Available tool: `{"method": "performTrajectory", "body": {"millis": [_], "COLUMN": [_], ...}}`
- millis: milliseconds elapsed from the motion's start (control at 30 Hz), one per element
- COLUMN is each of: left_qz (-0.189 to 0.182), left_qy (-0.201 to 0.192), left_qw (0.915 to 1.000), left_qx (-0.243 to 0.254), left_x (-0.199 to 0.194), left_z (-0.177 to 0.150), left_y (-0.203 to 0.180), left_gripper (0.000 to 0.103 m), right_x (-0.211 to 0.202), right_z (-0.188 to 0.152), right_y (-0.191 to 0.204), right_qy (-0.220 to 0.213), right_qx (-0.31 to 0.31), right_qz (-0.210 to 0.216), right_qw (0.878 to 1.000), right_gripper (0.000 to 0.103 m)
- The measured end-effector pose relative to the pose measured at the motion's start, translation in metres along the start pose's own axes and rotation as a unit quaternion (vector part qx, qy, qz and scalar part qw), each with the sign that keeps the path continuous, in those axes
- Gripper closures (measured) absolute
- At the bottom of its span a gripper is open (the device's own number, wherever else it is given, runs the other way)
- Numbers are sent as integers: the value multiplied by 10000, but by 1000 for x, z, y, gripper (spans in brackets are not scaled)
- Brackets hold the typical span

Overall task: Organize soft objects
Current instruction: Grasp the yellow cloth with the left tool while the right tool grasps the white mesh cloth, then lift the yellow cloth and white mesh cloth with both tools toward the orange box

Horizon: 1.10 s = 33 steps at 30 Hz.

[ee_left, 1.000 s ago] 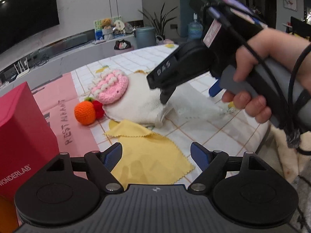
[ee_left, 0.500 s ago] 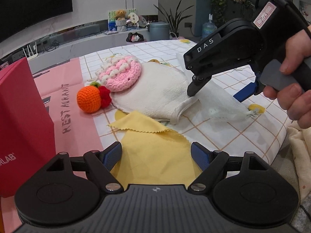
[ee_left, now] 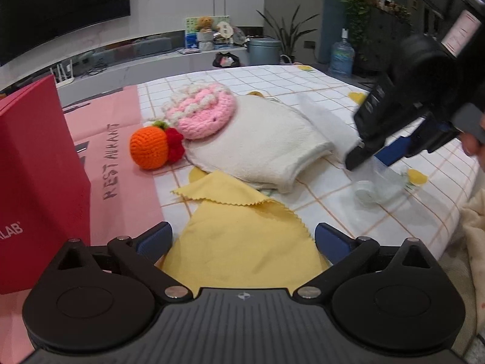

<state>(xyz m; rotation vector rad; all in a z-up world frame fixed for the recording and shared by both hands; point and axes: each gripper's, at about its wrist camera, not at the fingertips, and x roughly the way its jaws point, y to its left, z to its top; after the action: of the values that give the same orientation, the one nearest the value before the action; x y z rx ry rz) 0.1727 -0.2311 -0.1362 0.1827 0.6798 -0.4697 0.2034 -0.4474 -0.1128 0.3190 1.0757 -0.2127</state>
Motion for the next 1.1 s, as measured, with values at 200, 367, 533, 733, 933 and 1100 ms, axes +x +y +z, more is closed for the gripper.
{"method": "performTrajectory", "body": {"millis": [200, 367, 533, 733, 933, 1100], "left_qz": [-39, 237, -15, -95, -193, -298], "left_qy": [-57, -141, -125, -168, -294, -611], "left_qw": [10000, 9991, 9974, 9965, 9947, 9928], "left_qx": [-32, -327, -709, -809, -964, -986], "left_x": [-2, -9, -11, -19, -33, -54], "left_z": [0, 5, 6, 1, 6, 13], "left_y": [3, 18, 43, 44, 46, 47], "left_gripper": [0, 71, 96, 97, 97, 97], "right_x": [-2, -14, -25, -28, -43, -58], "right_z": [-2, -8, -19, -21, -29, -37], "right_y": [1, 0, 2, 6, 9, 24], "right_qy": [-20, -201, -268, -352, -518, -683], "right_qx": [-145, -205, -354, -482, -507, -709], "right_qz": [54, -46, 114, 180, 352, 762], "right_qw": [9999, 9996, 9989, 9981, 9968, 9922], "right_gripper": [92, 92, 92, 92, 92, 92]}}
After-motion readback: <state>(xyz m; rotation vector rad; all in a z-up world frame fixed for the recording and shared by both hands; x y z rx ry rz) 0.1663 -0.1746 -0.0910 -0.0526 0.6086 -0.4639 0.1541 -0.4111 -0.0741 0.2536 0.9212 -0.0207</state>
